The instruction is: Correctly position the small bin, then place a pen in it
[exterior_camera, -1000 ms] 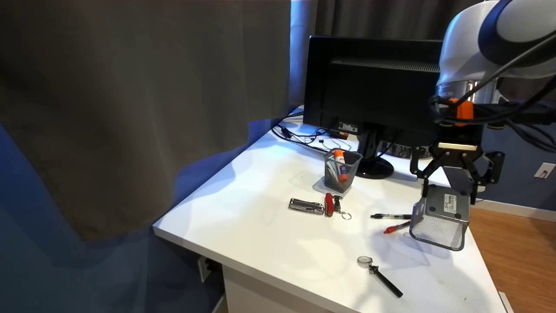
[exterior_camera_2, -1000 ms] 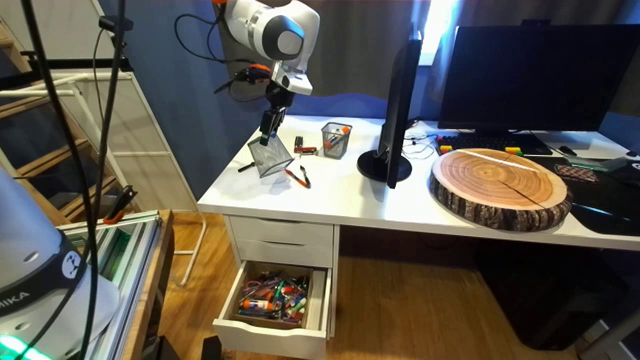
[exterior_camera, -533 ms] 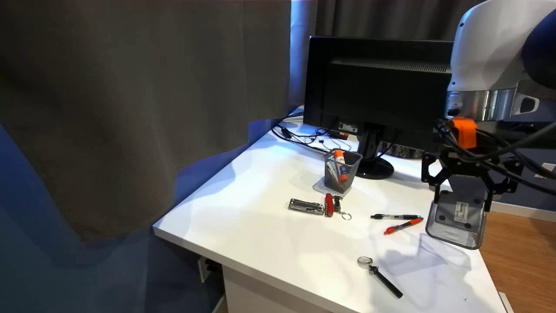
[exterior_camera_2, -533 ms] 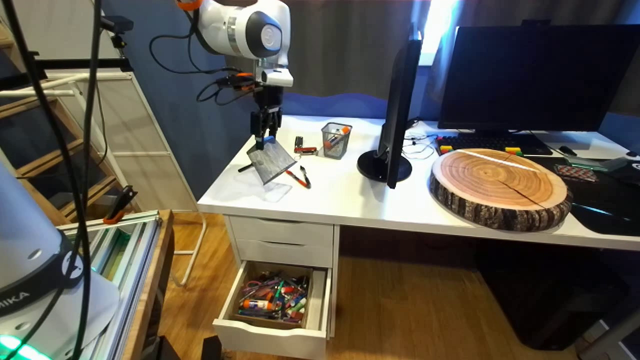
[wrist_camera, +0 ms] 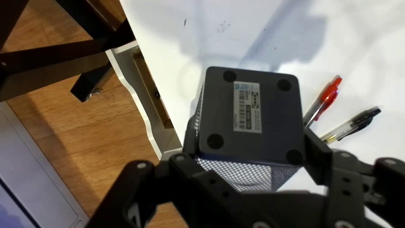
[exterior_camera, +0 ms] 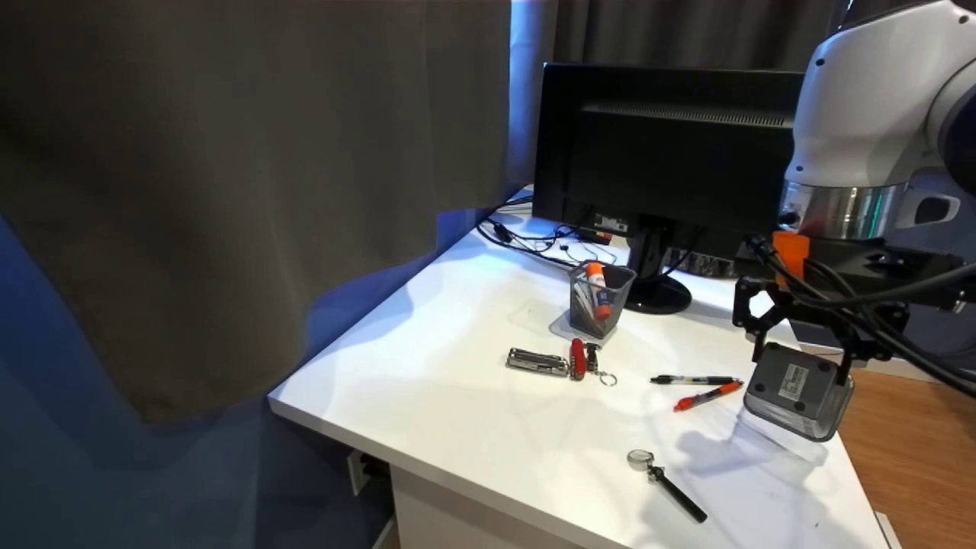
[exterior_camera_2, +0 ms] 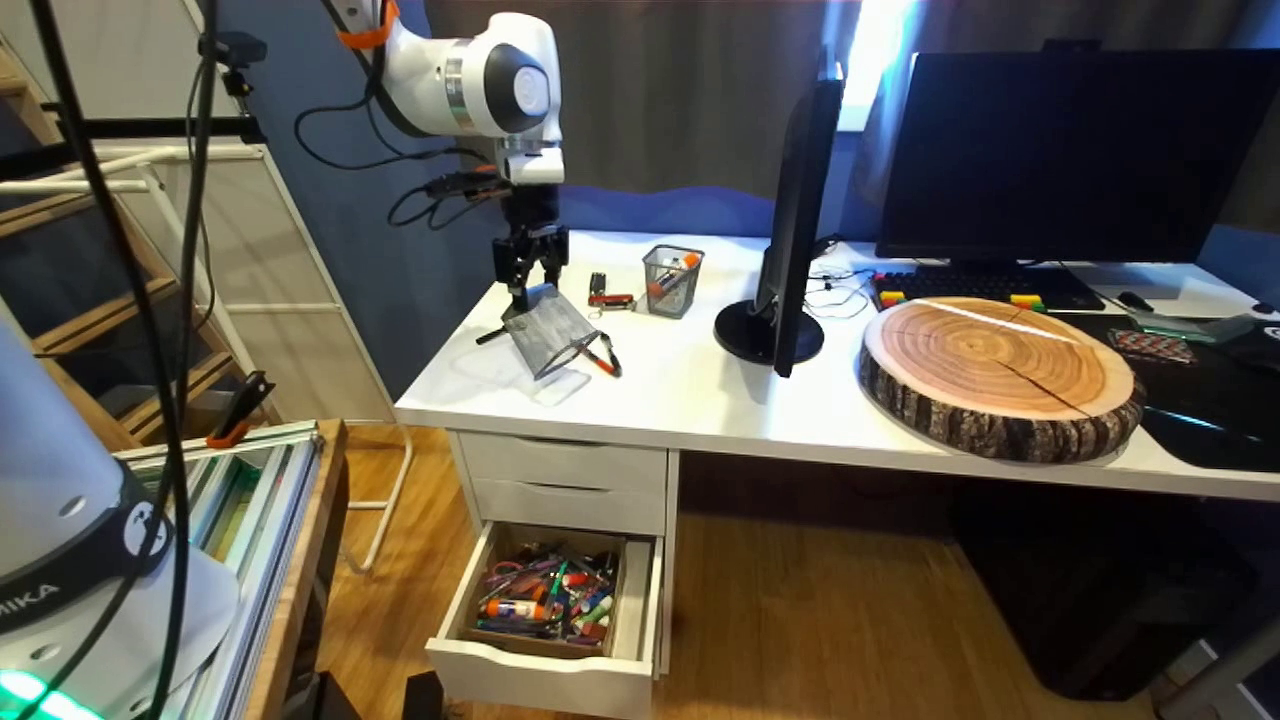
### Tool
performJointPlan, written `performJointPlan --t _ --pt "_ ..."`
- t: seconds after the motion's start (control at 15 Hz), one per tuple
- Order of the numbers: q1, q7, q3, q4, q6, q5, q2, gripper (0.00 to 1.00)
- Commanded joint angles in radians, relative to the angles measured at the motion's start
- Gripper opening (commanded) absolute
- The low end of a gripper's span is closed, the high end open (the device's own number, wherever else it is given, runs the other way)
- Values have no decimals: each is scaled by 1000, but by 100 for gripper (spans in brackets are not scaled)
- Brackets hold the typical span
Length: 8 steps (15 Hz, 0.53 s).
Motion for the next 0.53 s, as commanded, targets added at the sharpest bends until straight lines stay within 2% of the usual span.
performJointPlan --t 0.0,0.2,0.27,0.47 --pt "33 116 -25 5 43 -65 26 53" --pt "38 140 -25 16 43 -69 53 53" --pt "37 149 -25 16 55 -58 59 95" --pt "32 163 -27 12 83 -47 67 100"
